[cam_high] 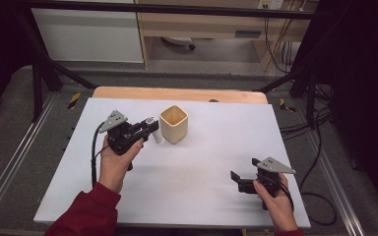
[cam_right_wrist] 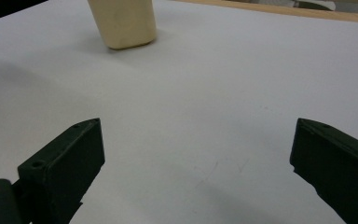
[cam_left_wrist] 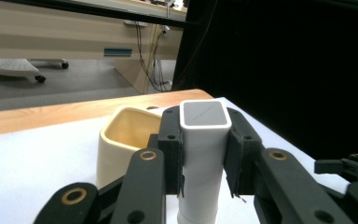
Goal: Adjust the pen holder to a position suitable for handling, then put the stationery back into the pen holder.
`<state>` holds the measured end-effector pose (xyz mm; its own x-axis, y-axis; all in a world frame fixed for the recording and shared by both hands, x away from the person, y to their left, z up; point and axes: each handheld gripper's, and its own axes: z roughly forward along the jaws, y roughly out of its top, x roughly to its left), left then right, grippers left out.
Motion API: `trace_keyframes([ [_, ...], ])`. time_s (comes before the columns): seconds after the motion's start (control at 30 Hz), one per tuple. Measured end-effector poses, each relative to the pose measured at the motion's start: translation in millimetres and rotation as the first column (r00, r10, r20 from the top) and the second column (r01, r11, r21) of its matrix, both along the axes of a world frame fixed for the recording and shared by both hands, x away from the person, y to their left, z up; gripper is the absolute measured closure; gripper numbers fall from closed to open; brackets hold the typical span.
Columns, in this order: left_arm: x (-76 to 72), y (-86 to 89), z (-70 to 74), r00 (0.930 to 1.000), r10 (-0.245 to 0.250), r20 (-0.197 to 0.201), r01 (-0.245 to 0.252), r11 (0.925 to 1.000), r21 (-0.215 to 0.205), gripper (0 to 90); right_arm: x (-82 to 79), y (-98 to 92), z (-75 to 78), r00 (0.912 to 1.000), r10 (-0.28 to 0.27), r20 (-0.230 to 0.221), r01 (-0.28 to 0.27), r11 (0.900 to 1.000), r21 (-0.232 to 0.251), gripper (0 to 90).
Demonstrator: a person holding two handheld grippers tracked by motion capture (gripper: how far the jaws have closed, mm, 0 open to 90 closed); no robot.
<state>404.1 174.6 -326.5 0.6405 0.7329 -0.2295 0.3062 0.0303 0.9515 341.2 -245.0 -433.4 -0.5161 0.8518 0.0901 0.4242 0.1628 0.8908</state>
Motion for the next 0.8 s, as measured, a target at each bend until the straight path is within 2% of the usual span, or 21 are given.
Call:
trace_keyframes([
  [0.47, 34.7, 1.7, 14.0, 0.9994, 0.031, -0.014, -0.030, 0.9994, 0.019, 70.9, 0.3, 1.3, -2.4, 0.9999, 0.002, -0.010, -0.002, 1.000, 0.000, 3.4],
  [0.8, 55.6, -4.1, 32.2, 0.9981, 0.043, 0.043, -0.045, 0.9972, 0.059, 70.8, 0.7, 4.1, -3.7, 0.9999, 0.008, -0.014, -0.008, 1.000, -0.001, 3.4],
])
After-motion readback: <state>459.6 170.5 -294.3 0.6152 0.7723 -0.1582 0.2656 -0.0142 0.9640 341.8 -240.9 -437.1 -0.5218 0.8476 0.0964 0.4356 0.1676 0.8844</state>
